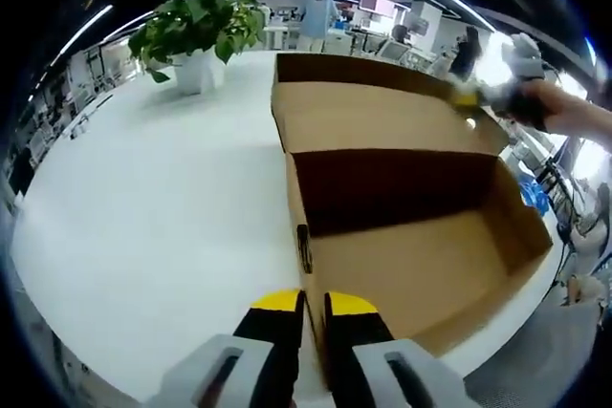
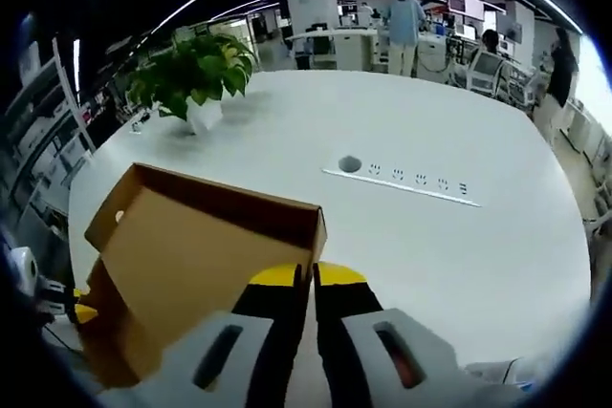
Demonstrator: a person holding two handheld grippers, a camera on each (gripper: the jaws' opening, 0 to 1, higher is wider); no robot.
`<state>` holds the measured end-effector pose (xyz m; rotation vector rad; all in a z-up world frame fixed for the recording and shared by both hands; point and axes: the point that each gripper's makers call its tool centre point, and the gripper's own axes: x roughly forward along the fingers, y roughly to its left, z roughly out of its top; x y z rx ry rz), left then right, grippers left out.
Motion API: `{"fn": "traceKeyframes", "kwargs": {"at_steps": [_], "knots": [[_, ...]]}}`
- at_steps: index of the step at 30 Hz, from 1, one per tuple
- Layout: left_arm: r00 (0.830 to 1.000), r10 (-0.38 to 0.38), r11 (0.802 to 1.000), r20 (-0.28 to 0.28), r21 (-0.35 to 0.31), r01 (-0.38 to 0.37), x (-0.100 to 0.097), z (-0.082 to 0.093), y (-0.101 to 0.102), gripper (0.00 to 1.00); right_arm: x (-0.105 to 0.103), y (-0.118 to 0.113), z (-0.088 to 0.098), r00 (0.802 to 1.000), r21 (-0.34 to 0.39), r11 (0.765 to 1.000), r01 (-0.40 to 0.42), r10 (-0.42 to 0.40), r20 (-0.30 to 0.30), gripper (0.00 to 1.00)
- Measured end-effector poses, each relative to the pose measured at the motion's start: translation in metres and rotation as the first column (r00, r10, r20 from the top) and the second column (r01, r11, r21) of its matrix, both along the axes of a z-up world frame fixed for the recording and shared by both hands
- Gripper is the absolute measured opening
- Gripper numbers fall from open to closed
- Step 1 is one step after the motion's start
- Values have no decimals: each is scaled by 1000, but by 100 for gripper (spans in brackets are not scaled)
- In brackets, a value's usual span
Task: Operate the shoe box by opening the lid, removing the specified soft item, and placing it in the target area until the item is outside and the box remains undamaged.
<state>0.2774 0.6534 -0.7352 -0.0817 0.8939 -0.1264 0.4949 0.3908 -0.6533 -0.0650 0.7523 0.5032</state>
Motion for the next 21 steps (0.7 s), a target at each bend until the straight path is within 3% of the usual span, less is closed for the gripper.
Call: {"fn": "traceKeyframes", "kwargs": {"at_steps": [7,21], "knots": [[999,47,999,1,8,-47,6,-1,1,5,6,-3,16,999,34,999,-3,1,43,4],[996,93,994,0,52,-93,18,-1,-6,4,3,-18,36,993,23,999,-31,28,114,2]]}}
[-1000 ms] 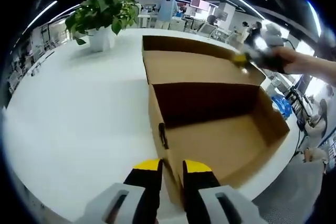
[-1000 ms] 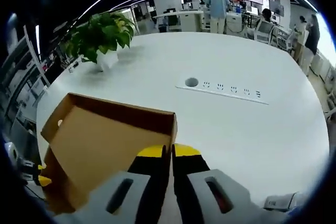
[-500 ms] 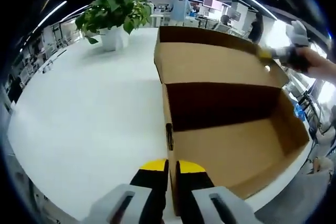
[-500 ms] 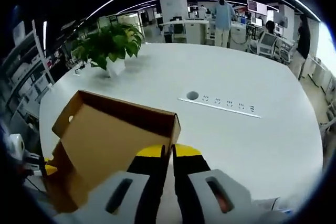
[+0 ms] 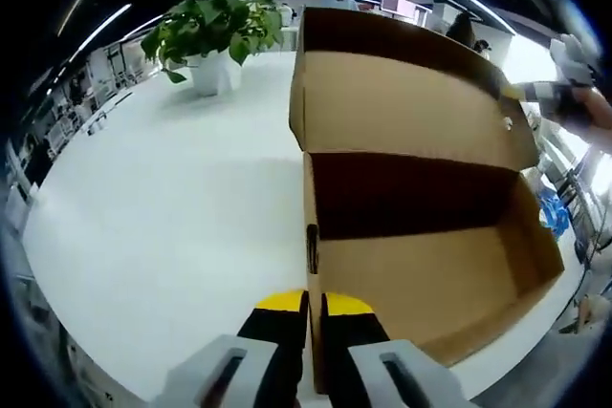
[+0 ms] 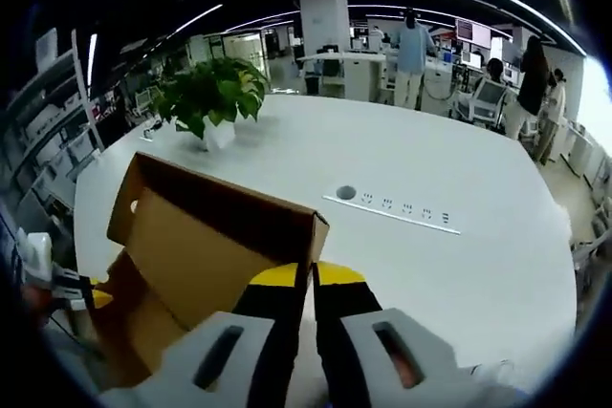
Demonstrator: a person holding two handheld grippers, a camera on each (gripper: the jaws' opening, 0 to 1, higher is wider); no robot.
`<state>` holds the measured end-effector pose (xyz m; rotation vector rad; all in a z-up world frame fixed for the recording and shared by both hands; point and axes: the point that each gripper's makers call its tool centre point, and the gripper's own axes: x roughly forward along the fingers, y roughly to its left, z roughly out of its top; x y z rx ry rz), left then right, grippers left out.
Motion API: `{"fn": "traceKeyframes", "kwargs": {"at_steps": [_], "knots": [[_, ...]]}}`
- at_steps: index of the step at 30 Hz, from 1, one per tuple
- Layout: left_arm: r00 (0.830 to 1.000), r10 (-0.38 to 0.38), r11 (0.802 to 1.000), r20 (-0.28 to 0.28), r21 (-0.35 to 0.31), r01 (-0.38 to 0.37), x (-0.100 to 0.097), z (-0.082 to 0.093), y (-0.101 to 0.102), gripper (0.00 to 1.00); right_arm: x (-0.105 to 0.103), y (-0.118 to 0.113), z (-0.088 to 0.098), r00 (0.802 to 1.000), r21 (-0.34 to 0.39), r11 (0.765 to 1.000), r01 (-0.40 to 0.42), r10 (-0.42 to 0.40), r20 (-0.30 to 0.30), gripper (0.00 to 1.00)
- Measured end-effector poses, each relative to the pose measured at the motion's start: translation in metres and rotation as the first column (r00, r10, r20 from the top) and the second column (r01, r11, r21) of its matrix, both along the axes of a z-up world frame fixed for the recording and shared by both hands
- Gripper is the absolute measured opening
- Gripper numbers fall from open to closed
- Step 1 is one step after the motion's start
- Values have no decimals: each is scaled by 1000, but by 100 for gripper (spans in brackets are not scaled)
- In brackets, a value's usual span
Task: Operate the shoe box by opening the lid, removing the specified soft item, and placing it in the target area until the item is outside and the box remains undamaged.
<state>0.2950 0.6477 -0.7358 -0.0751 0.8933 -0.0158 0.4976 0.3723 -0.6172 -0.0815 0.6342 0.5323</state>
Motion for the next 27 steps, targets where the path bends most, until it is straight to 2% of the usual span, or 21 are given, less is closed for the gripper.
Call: {"fn": "traceKeyframes", "kwargs": {"at_steps": [13,16,27], "knots": [[998,59,998,7,-33,-58,10,0,1,4,-26,-1,26,998,17,1000,-18,17,67,1],[997,75,996,18,-53,-74,12,0,2,5,-35,1,32,994,10,999,-38,36,100,1],[995,95,992,36,-85,-91,19,2,3,5,-65,-3,38,990,-1,998,-62,62,128,1]]}}
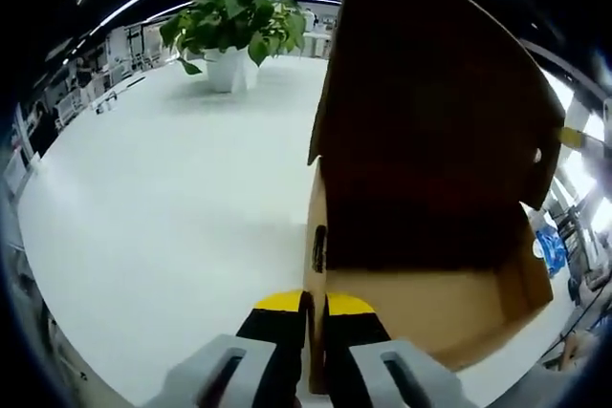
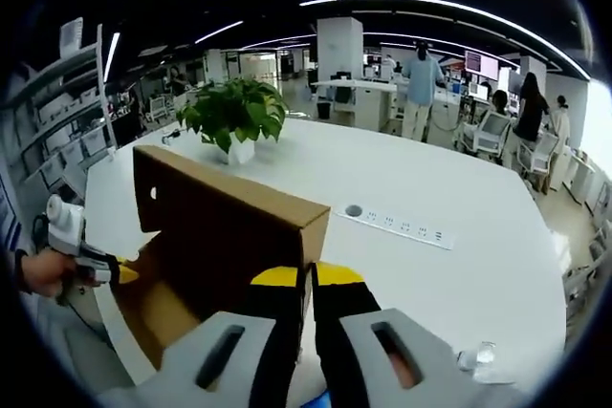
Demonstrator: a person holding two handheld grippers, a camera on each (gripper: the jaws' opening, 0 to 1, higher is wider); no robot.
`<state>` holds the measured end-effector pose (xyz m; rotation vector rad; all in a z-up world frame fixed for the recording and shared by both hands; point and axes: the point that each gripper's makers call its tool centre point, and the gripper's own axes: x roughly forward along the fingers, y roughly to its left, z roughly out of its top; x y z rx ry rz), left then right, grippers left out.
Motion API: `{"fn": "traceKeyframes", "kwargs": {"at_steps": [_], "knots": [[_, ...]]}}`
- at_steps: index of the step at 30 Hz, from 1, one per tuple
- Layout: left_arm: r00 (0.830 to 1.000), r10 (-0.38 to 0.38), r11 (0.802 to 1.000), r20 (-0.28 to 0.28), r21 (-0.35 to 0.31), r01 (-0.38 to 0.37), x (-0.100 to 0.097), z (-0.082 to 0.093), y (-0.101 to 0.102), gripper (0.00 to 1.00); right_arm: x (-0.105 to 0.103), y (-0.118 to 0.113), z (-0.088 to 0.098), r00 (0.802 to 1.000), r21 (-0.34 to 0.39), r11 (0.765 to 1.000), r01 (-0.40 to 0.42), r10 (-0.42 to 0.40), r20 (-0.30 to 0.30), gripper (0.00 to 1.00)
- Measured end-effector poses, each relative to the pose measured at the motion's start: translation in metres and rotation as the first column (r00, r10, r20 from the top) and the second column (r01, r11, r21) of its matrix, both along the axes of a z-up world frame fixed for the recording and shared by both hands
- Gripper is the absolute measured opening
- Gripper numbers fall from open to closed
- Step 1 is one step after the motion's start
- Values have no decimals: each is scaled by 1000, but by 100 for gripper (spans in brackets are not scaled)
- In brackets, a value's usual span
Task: Operate the shoe box by opening the lid, removing the specified soft item, and placing it in the target area until the item is outside and the box remains undamaged.
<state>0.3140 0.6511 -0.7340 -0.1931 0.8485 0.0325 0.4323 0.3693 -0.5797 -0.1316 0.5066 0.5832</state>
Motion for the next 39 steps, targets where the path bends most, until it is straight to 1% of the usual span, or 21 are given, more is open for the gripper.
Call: {"fn": "traceKeyframes", "kwargs": {"at_steps": [3,9,11,18,22,25,32,34,36,39], "knots": [[1000,7,1000,7,-23,-7,3,0,1,6,-7,-1,0,1000,0,1000,-3,3,3,1],[1000,6,999,11,-41,-6,6,0,2,6,-17,-1,-1,1000,-31,999,-12,13,22,1],[1000,3,999,12,-52,-2,5,0,1,6,-20,-2,-1,1000,-15,1000,-8,8,13,1],[999,-23,996,22,-89,25,3,0,0,8,-35,-2,-5,1000,-29,999,-12,13,23,1],[999,-42,994,23,-96,44,-1,3,-4,8,-44,-2,-7,999,-45,999,-17,18,27,1],[998,-55,993,23,-105,58,-4,4,-6,9,-49,-3,-9,1000,-38,999,-11,11,17,1],[995,-94,988,23,-123,96,-8,9,-9,11,-63,-5,-15,1000,-48,999,-5,5,11,1],[994,-109,987,27,-118,111,-10,12,-9,12,-65,-5,-17,1000,-45,999,-3,3,8,1],[991,-133,983,14,-126,134,-13,12,-9,16,-67,-6,-17,1000,-22,1000,3,-3,0,2],[990,-141,981,19,-129,142,-18,16,-3,19,-71,-5,-18,1000,-22,1000,1,-1,-2,2]]}}
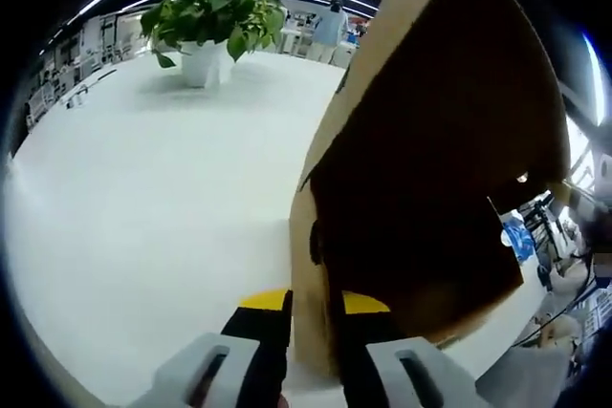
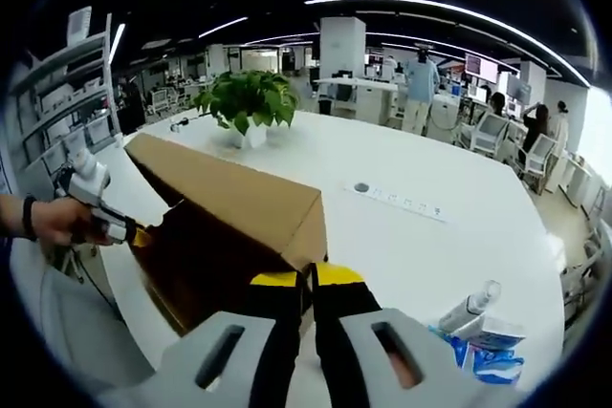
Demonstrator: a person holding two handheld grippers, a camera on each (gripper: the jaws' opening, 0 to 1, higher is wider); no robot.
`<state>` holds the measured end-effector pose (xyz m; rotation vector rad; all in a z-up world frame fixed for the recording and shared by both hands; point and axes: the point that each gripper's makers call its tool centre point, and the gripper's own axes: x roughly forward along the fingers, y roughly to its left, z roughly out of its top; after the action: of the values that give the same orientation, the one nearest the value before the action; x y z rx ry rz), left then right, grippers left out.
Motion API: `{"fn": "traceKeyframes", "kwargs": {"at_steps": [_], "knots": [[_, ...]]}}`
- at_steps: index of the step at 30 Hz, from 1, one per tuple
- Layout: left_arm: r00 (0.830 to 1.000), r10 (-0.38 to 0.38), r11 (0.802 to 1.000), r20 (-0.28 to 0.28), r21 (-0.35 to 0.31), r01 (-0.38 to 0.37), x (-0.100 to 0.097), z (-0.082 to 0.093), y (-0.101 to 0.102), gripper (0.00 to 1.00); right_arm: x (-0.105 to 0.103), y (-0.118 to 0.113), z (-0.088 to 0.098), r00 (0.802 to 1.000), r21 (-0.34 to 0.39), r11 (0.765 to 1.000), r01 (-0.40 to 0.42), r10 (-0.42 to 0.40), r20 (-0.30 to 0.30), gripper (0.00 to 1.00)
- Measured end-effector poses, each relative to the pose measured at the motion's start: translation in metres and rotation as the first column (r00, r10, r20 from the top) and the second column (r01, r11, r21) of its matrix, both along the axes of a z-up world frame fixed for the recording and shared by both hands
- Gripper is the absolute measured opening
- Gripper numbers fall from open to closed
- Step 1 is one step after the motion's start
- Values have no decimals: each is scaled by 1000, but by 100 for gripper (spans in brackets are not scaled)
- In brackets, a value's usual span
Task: Operate the shoe box by opening the lid, removing the specified soft item, and placing it in the target area until the item is outside and the box remains undamaged.
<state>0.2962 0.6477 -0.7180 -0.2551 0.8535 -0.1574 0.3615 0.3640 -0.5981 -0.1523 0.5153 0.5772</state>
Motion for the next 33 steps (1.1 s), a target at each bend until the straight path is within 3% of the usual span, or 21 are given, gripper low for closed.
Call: {"fn": "traceKeyframes", "kwargs": {"at_steps": [9,18,27,33], "knots": [[993,-77,997,91,0,77,-12,30,6,22,-11,-2,-14,1000,-22,1000,-13,13,2,2],[967,-169,985,191,21,169,-20,59,0,25,-30,-5,-30,1000,-36,999,-30,30,-5,3],[936,-238,969,259,-6,248,-17,69,-16,25,-48,-11,-54,998,-20,1000,-21,20,-54,0],[935,-252,964,250,-21,265,-20,63,-22,24,-54,-12,-62,997,-11,1000,-13,12,-73,0]]}}
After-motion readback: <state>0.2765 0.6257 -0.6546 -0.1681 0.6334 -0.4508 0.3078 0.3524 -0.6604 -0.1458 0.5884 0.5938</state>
